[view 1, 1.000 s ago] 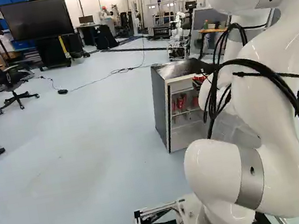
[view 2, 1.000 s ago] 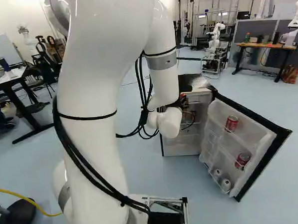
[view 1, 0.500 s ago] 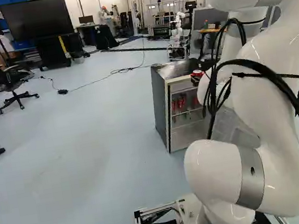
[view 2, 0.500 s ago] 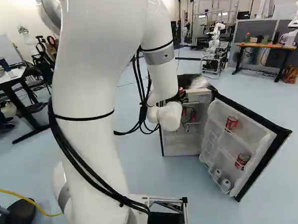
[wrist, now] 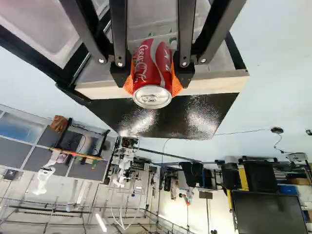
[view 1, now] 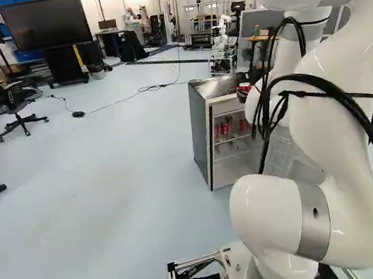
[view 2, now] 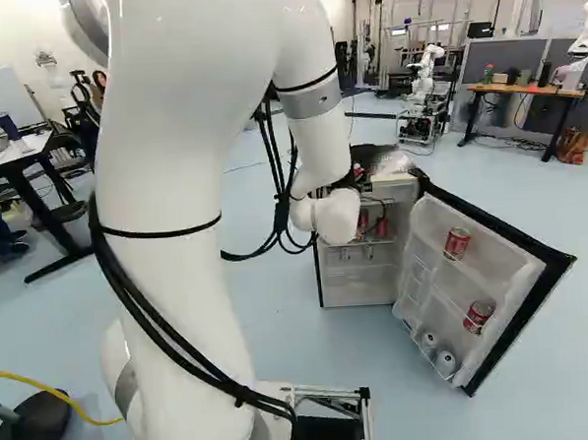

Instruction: Grab a drink from the fridge

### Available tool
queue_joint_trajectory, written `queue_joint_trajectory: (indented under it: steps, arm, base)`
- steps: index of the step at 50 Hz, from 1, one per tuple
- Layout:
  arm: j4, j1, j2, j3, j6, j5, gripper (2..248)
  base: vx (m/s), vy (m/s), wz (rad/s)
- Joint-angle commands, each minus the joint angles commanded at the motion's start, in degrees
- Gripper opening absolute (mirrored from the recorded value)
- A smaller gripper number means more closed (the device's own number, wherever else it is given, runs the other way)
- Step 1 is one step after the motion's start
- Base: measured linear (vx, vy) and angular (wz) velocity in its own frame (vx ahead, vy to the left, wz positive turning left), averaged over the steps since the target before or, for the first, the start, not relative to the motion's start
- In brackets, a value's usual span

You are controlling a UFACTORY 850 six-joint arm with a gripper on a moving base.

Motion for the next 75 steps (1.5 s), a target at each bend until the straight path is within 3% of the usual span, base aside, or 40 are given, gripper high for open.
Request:
queue_joint_trajectory:
  steps: [26,75]
  arm:
    - [0.00,1.92,0.19,-2.97,0.00,-1.67,94]
    - [2.79,6.03,-5.61,-10.35,0.00,-3.48,94]
  base:
    - [0.000,0.000,0.000]
    - [0.000,0.000,0.000]
